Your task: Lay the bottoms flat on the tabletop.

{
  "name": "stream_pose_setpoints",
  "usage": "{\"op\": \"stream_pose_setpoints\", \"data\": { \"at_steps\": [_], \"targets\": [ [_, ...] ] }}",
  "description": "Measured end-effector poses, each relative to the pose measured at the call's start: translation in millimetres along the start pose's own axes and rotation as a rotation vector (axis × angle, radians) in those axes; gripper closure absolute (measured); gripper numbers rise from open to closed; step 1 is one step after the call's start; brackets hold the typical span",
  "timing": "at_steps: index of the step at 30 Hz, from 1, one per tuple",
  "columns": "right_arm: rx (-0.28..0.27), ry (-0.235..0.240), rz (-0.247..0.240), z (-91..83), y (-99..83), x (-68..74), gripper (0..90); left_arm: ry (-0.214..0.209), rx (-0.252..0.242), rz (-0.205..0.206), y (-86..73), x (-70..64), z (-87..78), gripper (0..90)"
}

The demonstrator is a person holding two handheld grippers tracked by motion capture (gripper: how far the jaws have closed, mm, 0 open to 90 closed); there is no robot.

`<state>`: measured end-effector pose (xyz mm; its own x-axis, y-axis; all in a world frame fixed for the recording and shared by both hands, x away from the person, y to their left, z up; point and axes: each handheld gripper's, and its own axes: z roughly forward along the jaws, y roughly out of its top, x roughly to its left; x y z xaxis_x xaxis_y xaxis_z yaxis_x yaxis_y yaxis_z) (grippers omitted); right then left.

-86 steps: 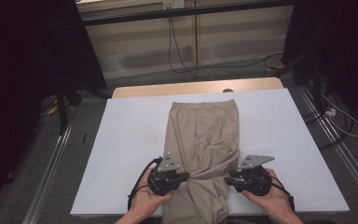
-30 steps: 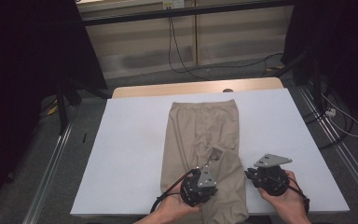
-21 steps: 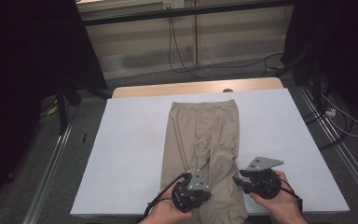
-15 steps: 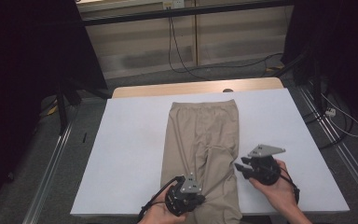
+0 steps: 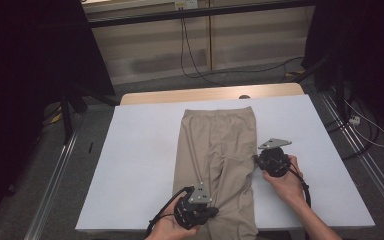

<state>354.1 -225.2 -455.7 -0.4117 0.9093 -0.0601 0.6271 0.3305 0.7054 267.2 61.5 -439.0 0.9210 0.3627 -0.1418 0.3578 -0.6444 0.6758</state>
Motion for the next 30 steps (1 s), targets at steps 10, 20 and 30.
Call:
{"op": "stream_pose_setpoints", "data": {
  "at_steps": [10,20,30],
  "targets": [
    [-0.119,-0.087,0.018,-5.7,14.7,-33.0,87.1,0.035,-0.045,-0.046,17.1,11.8,14.0,90.0],
    [-0.074,0.129,-0.002,-48.7,-23.9,0.9,73.6,0.02,-0.025,-0.029,8.8,7.6,15.6,90.0],
    [0.004,0.262,-0.198,-68.8,-53.2,61.9,68.2,0.002,-0.041,0.001,8.6,3.2,16.2,84.3]
  ]
}}
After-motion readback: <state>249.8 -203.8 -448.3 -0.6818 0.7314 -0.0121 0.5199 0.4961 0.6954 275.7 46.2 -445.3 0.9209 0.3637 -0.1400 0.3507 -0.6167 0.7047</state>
